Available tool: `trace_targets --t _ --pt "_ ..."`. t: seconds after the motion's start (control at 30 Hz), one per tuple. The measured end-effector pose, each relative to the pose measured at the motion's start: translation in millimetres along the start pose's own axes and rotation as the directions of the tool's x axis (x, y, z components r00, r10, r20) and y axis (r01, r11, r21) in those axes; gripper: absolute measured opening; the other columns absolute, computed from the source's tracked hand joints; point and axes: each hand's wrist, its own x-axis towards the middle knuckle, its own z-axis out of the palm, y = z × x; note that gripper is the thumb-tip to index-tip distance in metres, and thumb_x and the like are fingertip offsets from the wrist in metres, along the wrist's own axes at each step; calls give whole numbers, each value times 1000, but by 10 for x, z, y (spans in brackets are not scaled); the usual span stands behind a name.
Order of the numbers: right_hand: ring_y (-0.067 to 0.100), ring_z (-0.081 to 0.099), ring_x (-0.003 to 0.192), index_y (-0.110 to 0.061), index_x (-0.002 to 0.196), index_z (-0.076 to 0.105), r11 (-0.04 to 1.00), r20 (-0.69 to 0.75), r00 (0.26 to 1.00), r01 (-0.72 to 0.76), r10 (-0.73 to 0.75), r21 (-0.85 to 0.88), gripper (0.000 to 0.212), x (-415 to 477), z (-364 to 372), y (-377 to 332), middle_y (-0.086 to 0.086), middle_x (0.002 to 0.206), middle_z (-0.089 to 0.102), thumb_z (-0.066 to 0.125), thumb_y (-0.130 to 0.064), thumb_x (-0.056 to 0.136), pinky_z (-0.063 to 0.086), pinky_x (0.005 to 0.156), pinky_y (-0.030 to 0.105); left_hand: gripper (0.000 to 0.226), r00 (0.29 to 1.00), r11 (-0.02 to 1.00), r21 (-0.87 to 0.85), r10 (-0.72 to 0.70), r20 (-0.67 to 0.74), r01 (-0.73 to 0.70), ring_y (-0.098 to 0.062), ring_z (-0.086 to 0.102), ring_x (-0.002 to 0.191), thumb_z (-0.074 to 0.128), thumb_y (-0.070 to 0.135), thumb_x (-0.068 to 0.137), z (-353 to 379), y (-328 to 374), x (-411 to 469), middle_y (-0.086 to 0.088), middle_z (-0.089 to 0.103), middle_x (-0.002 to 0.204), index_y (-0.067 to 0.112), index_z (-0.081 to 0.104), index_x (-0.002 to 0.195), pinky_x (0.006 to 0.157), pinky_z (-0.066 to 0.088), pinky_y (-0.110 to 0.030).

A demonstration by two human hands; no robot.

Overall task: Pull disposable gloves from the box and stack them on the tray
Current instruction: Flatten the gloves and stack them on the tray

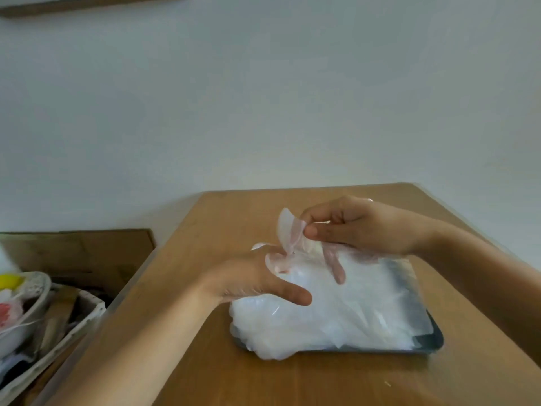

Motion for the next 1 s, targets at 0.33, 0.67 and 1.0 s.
trace_targets --t 0.33,0.67,1.0 --pt "58 56 75 -22 104 69 995 -71 993 97 -94 29 30 -75 -220 -106 17 73 69 50 -43 95 49 78 63 24 930 902 -344 330 162 -260 -20 60 106 77 43 71 -17 120 -66 3 67 97 22 70 81 97 46 -35" --pt "15 28 40 -20 101 66 953 -188 934 -300 303 42 23 18 20 570 1 54 65 45 -29 100 25 35 19 18 955 865 -498 93 283 63 -7 60 55 64 11 85 -170 -165 -87 3 61 59 19 71 71 62 51 -24" --pt "9 45 35 -21 84 64 884 -260 894 -421 366 -202 19 87 163 1107 1 62 68 50 -20 97 36 37 20 25 941 940 -52 -335 44 338 -6 40 46 70 26 87 -191 -311 208 1 50 61 12 55 73 47 37 -18"
